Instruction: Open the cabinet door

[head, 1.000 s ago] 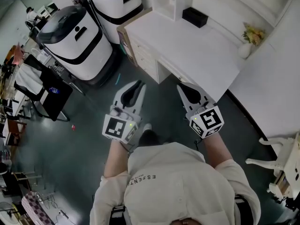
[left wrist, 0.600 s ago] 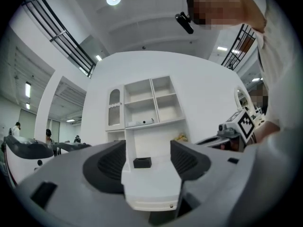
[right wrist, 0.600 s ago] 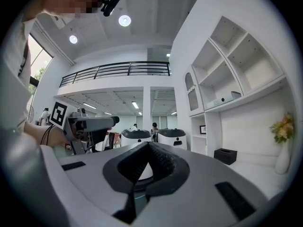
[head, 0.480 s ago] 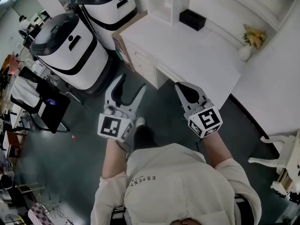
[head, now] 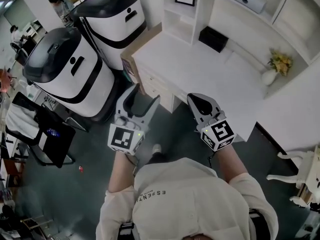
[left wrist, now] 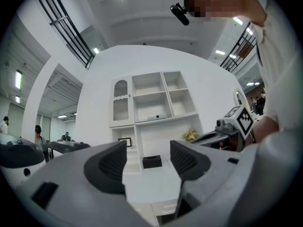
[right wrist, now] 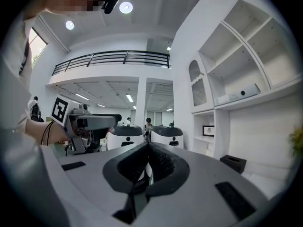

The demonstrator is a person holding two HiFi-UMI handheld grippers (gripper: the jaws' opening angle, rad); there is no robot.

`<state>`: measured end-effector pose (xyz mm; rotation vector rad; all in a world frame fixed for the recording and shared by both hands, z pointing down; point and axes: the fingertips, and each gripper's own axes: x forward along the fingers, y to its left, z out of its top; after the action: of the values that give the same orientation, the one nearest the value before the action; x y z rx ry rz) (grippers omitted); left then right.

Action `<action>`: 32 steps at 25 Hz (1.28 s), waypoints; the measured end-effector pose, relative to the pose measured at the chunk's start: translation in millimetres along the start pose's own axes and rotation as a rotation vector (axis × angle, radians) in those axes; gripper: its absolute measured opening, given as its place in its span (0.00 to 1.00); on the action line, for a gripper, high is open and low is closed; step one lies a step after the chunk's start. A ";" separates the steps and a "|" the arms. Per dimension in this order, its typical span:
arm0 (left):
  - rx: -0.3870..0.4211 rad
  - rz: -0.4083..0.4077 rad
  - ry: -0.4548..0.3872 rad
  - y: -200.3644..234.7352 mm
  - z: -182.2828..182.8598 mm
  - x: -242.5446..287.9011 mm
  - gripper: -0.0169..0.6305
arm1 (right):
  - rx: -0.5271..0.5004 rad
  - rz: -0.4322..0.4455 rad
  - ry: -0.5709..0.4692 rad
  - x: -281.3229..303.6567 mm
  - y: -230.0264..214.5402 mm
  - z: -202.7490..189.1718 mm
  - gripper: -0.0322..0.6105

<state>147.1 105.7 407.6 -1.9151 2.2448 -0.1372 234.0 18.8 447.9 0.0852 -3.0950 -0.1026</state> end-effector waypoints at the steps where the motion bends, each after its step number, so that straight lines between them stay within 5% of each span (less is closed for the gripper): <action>1: 0.006 -0.020 -0.001 15.4 -2.3 6.3 0.45 | -0.012 -0.002 -0.001 18.3 -0.8 3.7 0.07; 13: -0.047 -0.133 0.010 160.9 -29.4 73.2 0.45 | -0.001 -0.095 0.022 177.2 -35.5 9.9 0.07; 24: 0.002 -0.241 -0.019 188.0 -37.6 214.2 0.45 | -0.011 -0.233 -0.010 223.9 -158.8 25.8 0.07; 32: 0.105 -0.366 -0.084 178.5 7.2 340.6 0.45 | -0.051 -0.342 -0.021 226.7 -263.5 61.0 0.07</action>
<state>-75.0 -200.6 338.5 -2.2074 1.7783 -0.2160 19.1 -252.5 378.9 0.6131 -3.0621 -0.1936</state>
